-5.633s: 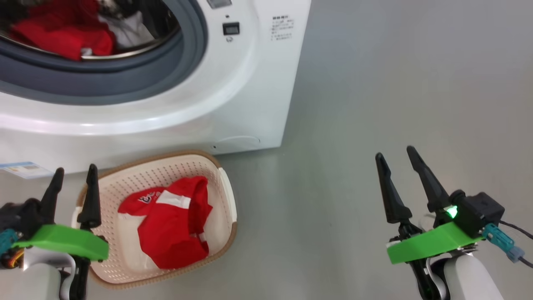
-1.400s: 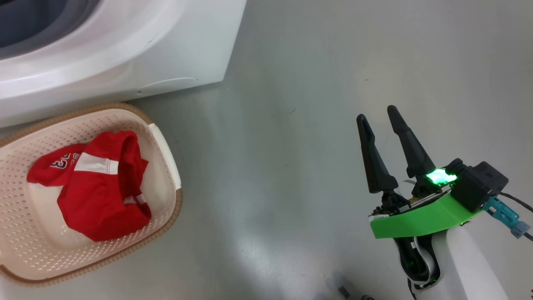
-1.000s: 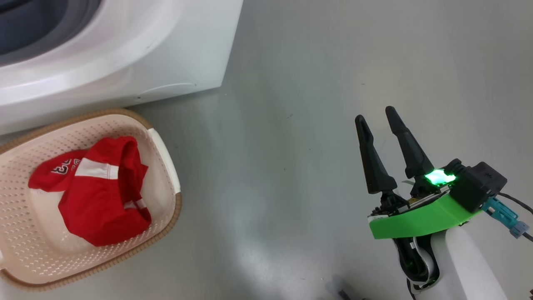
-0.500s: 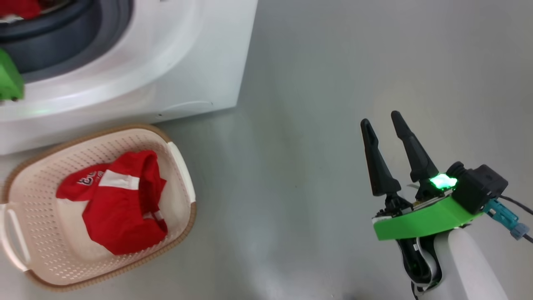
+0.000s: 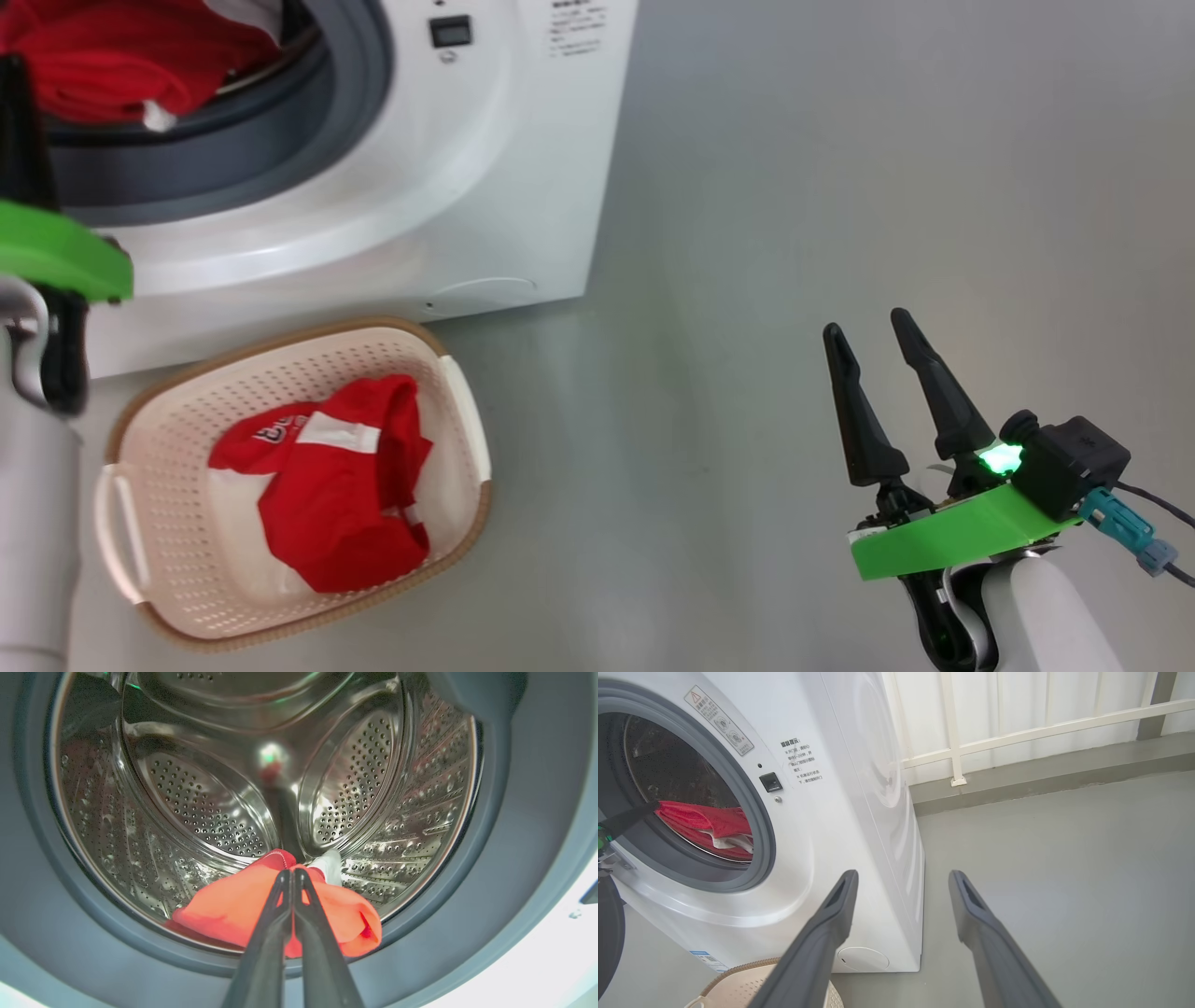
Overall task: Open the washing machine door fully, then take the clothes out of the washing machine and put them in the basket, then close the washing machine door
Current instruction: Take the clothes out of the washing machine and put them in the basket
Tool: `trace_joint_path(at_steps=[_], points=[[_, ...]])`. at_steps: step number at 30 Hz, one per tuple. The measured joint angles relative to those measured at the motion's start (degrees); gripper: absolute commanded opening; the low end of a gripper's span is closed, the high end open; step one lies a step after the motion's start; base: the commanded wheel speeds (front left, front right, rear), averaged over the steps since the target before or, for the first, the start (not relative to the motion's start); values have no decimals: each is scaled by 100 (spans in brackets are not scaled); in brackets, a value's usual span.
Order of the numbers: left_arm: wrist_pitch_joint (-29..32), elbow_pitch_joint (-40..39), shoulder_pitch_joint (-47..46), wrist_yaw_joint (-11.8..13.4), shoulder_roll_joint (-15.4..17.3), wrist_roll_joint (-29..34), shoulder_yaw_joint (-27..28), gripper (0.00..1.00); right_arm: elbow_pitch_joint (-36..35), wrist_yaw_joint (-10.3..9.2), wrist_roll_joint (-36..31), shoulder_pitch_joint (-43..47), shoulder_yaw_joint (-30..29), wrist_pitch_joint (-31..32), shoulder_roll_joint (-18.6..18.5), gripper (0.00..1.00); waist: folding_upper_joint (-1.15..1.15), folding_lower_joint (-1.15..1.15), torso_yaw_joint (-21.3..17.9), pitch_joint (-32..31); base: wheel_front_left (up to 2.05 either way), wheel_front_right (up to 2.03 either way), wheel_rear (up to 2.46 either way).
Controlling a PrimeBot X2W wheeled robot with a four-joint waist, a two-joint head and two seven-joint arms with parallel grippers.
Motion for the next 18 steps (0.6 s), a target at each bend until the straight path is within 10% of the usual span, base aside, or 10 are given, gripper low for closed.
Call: trace_joint_path(at_steps=[18], points=[[-8,-2786,1850,-18,-454,0,760,0,68,0,-246,240,-187,0,1,100,0,0,492,-486,0,0,0]])
